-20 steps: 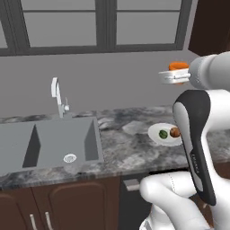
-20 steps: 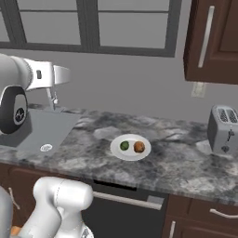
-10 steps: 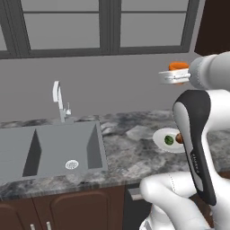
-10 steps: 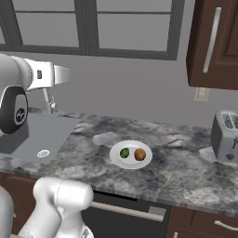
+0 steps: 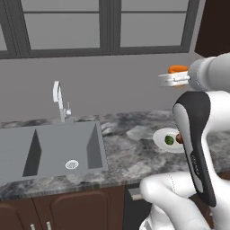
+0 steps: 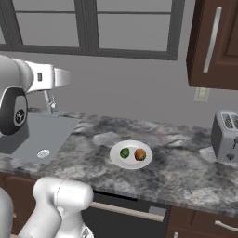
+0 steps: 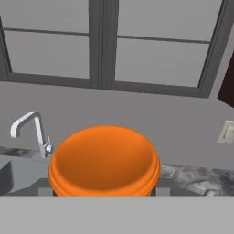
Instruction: Pick the avocado and bread from the counter and place them on the plate. Then pick the jam from the cabinet and place it next to the plate. Lastly close the cabinet door.
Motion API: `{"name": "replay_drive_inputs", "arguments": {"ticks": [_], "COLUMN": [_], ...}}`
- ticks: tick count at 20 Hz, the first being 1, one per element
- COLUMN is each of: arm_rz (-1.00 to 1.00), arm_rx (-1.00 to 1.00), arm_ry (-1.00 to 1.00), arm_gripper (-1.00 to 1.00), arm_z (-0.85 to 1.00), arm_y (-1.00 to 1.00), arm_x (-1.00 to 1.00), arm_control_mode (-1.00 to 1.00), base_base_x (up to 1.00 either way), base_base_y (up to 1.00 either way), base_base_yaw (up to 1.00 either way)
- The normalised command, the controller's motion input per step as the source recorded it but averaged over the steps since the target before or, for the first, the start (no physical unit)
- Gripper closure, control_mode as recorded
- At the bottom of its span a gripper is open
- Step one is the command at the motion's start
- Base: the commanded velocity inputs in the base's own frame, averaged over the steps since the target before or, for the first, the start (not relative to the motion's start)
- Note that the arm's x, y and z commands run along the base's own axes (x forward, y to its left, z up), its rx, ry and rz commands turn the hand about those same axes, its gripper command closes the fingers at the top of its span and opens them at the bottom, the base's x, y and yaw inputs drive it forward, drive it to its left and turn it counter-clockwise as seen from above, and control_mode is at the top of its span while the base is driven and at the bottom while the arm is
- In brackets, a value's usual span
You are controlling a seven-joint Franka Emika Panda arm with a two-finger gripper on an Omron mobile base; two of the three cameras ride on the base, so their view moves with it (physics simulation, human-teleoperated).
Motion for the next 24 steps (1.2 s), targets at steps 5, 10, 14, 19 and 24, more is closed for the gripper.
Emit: {"name": "replay_drive_inputs", "arguments": {"ticks": [5,10,14,19,24], "arm_rz": [-0.01,0.00,-0.01,-0.12,-0.16], "arm_rx": [0.00,0.00,0.00,0.00,0.00], "arm_ry": [0.18,0.17,0.15,0.17,0.14], "arm_gripper": [1.00,1.00,1.00,1.00,1.00], "arm_z": [-0.73,-0.47,-0.59,-0.52,-0.30], "arm_y": [0.00,0.00,0.02,0.07,0.13], "arm_x": [0.01,0.15,0.36,0.68,0.46], "arm_control_mode": [-1.00,-1.00,-1.00,-1.00,-1.00], "base_base_x": [0.00,0.00,0.00,0.00,0.00], "base_base_y": [0.00,0.00,0.00,0.00,0.00], "base_base_yaw": [0.00,0.00,0.00,0.00,0.00]}}
